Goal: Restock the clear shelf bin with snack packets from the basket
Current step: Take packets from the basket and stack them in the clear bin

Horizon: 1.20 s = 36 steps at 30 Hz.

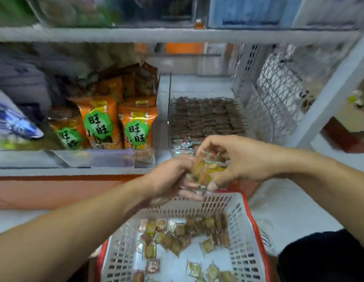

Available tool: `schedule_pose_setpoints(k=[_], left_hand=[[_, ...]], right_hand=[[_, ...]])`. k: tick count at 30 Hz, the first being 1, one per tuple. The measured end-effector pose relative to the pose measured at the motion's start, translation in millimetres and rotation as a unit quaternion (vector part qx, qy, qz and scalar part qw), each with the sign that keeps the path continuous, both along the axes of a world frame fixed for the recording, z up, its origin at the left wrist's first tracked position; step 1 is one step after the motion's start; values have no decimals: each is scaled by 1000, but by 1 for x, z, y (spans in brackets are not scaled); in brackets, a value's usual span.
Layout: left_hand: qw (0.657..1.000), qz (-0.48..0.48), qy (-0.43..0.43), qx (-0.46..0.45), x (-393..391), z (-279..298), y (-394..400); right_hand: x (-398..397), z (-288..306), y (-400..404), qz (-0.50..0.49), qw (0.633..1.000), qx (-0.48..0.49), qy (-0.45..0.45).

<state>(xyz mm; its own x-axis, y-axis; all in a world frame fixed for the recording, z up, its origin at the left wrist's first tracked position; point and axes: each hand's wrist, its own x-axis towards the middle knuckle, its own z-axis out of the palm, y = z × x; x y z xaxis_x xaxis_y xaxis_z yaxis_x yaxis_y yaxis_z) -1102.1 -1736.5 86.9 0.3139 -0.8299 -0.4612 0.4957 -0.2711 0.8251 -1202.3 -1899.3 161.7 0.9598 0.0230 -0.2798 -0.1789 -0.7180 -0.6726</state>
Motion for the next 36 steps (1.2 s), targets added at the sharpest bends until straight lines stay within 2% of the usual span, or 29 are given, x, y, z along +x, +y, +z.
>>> schedule_pose_setpoints(k=[3, 7, 10, 15, 20, 23, 27, 33, 36], left_hand=[[997, 63, -18, -29, 5, 32, 12], [996, 63, -44, -55, 10, 44, 24], [996, 56, -25, -66, 13, 42, 21], [989, 104, 53, -96, 22, 39, 15], [976, 166, 73, -117, 22, 39, 12], [973, 175, 84, -126, 18, 42, 15], [973, 171, 92, -128, 16, 40, 16], [978, 161, 47, -124, 14, 36, 14], [978, 161, 28, -133, 13, 38, 11]], right_hand=[[-2, 1, -2, -53, 982, 183, -12], [7, -10, -1, -74, 956, 282, -17], [10, -13, 0, -103, 929, 354, -33], [11, -16, 2, -238, 918, 309, -75], [12, -10, 0, -265, 878, 367, -157], [6, -3, -11, -251, 887, 341, -184], [-1, -3, -14, -202, 894, 376, -136], [-3, -7, -4, -207, 865, 457, -20], [-5, -10, 0, -185, 863, 468, 42]])
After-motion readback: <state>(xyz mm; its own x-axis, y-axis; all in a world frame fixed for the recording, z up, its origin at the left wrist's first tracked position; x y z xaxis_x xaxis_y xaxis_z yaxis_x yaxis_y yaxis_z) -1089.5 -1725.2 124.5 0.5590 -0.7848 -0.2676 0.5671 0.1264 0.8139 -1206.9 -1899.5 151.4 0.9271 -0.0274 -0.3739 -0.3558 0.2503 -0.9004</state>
